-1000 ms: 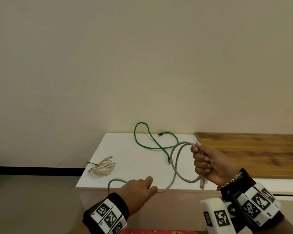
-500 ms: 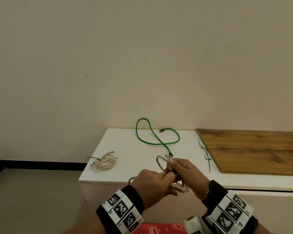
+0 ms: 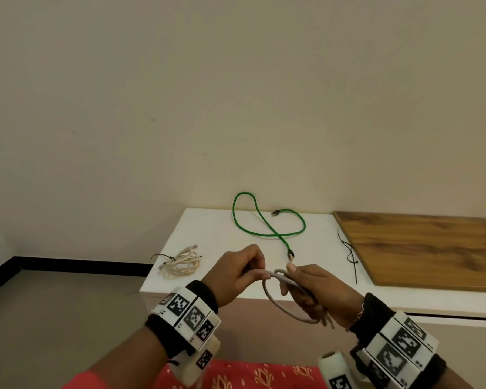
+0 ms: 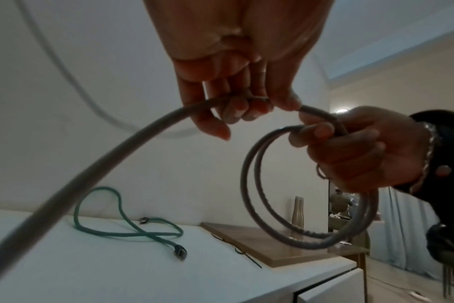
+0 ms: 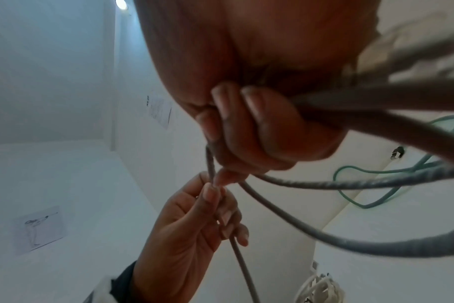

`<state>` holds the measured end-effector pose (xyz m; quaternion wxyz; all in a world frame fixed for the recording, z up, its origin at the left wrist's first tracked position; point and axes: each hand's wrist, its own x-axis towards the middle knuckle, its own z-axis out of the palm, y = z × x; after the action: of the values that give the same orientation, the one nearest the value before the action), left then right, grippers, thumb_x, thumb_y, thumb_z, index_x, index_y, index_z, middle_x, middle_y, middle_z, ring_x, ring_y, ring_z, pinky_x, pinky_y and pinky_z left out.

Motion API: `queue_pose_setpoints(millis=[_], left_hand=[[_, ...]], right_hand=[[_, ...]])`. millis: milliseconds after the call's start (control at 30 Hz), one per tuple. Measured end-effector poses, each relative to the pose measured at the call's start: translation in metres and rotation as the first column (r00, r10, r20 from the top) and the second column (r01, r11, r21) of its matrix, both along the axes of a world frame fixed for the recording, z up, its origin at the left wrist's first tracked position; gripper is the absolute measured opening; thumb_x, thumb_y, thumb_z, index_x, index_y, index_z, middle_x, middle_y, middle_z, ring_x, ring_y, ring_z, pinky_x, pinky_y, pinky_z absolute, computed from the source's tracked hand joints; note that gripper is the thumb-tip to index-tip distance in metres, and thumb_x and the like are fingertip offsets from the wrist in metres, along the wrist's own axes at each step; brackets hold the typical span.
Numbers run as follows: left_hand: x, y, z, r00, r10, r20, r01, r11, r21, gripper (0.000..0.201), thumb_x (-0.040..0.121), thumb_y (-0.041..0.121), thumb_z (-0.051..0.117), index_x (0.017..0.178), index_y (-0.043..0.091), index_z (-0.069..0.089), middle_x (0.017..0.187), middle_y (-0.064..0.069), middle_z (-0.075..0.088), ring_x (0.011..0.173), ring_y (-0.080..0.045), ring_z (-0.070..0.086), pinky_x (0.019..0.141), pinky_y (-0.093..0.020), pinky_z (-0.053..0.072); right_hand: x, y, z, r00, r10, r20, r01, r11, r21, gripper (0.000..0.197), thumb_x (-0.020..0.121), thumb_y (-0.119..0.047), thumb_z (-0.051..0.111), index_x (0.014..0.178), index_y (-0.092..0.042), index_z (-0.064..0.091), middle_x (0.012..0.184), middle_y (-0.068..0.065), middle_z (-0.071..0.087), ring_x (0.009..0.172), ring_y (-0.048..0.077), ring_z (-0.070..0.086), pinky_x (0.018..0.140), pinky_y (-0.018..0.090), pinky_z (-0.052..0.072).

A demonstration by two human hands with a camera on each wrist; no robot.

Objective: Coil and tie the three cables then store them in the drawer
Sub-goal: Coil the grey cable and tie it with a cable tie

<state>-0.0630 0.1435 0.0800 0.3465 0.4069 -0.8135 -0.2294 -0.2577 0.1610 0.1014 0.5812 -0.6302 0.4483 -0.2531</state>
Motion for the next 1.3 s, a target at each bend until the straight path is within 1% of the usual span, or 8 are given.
queue_pose_setpoints(millis=[167,300,567,767,867,967,1067,1300], left_hand=[[-0.007,-0.001,-0.009,0.978,0.109,-0.176,-0.097,0.992,0.08,0.023,0.085,0.018,0.061,0.069,0.026,0.046,0.057,0.007,0.047,0.049,-0.006,0.041,0.042,-0.014,0.038],[-0.002,-0.006,-0.015,0.958,0.164,-0.236,-0.114,0.971,0.211,0.022,0.092,0.014,0.049,0.071,0.019,0.049,0.053,0.004,0.042,0.045,-0.007,0.04,0.044,-0.025,0.043],[0.01,0.009,-0.031,0.979,0.101,-0.175,-0.072,0.983,0.169,0.03,0.09,0.005,0.046,0.094,0.035,0.044,0.057,0.012,0.062,0.046,-0.007,0.052,0.055,-0.016,0.047],[-0.006,0.021,-0.04,0.996,-0.069,0.057,0.065,0.995,0.074,0.041,0.077,-0.006,0.035,0.101,0.01,0.065,0.085,0.01,0.061,0.075,-0.003,0.055,0.063,-0.008,0.043],[-0.014,0.026,-0.044,0.983,-0.084,0.164,0.093,0.995,-0.048,0.021,0.085,0.01,0.051,0.097,0.018,0.066,0.09,-0.006,0.066,0.082,-0.009,0.057,0.071,-0.013,0.046],[-0.021,0.033,-0.047,0.99,-0.084,0.116,0.095,0.991,-0.089,0.015,0.084,0.025,0.056,0.094,0.033,0.063,0.081,0.004,0.056,0.076,-0.007,0.052,0.062,-0.021,0.053],[-0.032,0.037,-0.039,0.997,-0.046,0.063,0.061,0.963,-0.261,0.015,0.084,0.028,0.057,0.09,0.041,0.057,0.088,0.014,0.052,0.08,-0.011,0.056,0.068,-0.034,0.058],[-0.045,0.045,-0.028,0.992,0.035,-0.124,-0.07,0.955,-0.29,0.025,0.073,0.05,0.058,0.081,0.029,0.047,0.078,0.001,0.064,0.072,0.008,0.044,0.065,-0.004,0.039]], right_hand=[[0.001,0.004,0.004,0.989,0.139,0.056,-0.141,0.989,0.033,0.044,0.078,-0.053,0.043,0.069,-0.012,0.056,0.044,-0.008,0.03,0.036,0.004,0.022,0.036,0.014,0.02],[-0.012,-0.006,0.014,0.96,0.017,0.278,-0.066,0.984,0.168,0.036,0.081,-0.044,0.044,0.059,-0.017,0.046,0.039,-0.009,0.026,0.03,0.003,0.019,0.031,0.013,0.016],[-0.034,-0.022,0.019,0.838,-0.168,0.519,-0.039,0.93,0.364,0.039,0.082,-0.042,0.048,0.053,-0.017,0.048,0.034,-0.01,0.03,0.023,0.001,0.024,0.026,0.012,0.021],[-0.042,-0.026,0.02,0.657,-0.198,0.727,-0.194,0.888,0.418,0.041,0.048,-0.028,0.089,0.055,-0.014,0.052,0.034,-0.007,0.033,0.031,0.005,0.014,0.025,0.016,0.027],[-0.041,-0.026,0.021,0.588,-0.285,0.757,-0.15,0.881,0.449,0.037,0.062,-0.035,0.081,0.054,-0.012,0.053,0.035,-0.007,0.031,0.035,0.005,0.013,0.027,0.017,0.029],[-0.036,-0.026,0.019,0.553,-0.395,0.733,-0.014,0.876,0.483,0.045,0.087,-0.043,0.046,0.055,-0.012,0.052,0.037,-0.006,0.034,0.029,0.004,0.023,0.029,0.017,0.031],[-0.026,-0.022,0.017,0.525,-0.413,0.745,0.009,0.877,0.48,0.046,0.09,-0.043,0.04,0.059,-0.011,0.053,0.042,-0.005,0.036,0.031,0.007,0.035,0.033,0.019,0.036],[-0.009,-0.012,0.009,0.592,-0.371,0.716,0.043,0.901,0.431,0.042,0.095,-0.041,0.027,0.07,-0.013,0.045,0.048,-0.004,0.038,0.038,0.007,0.038,0.041,0.019,0.038]])
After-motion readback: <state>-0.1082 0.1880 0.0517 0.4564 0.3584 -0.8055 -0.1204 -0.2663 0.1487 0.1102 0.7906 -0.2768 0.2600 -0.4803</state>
